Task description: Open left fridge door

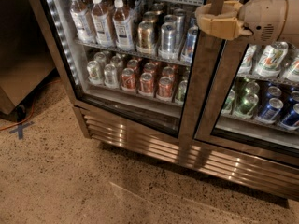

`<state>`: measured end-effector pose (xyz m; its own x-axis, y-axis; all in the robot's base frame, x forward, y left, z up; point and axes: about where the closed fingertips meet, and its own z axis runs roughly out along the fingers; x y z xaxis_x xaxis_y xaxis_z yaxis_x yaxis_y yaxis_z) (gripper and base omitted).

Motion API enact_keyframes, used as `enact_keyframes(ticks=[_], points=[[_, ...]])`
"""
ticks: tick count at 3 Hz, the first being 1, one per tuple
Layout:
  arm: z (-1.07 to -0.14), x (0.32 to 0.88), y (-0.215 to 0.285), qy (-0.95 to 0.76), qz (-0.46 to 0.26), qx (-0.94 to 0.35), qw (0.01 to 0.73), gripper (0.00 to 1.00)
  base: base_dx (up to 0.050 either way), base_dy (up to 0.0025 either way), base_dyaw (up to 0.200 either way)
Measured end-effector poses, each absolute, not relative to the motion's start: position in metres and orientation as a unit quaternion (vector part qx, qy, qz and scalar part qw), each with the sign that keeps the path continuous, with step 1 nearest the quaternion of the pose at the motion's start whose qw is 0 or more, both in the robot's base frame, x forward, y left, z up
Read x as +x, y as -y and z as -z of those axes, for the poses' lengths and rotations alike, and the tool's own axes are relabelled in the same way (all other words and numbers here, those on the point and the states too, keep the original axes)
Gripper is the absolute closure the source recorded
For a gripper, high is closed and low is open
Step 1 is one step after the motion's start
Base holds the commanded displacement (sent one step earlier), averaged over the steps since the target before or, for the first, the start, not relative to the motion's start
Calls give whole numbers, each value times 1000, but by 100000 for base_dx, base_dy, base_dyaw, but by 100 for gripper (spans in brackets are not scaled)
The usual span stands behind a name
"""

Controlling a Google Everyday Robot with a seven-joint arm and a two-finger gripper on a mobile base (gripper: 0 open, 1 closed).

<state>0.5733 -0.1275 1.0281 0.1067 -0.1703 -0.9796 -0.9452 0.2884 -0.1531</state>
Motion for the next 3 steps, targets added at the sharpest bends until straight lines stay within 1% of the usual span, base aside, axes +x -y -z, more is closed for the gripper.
enact_keyframes(ticks=[3], points=[[-1028,573,127,-573,-344,-487,562,100,-4949,-2,14]])
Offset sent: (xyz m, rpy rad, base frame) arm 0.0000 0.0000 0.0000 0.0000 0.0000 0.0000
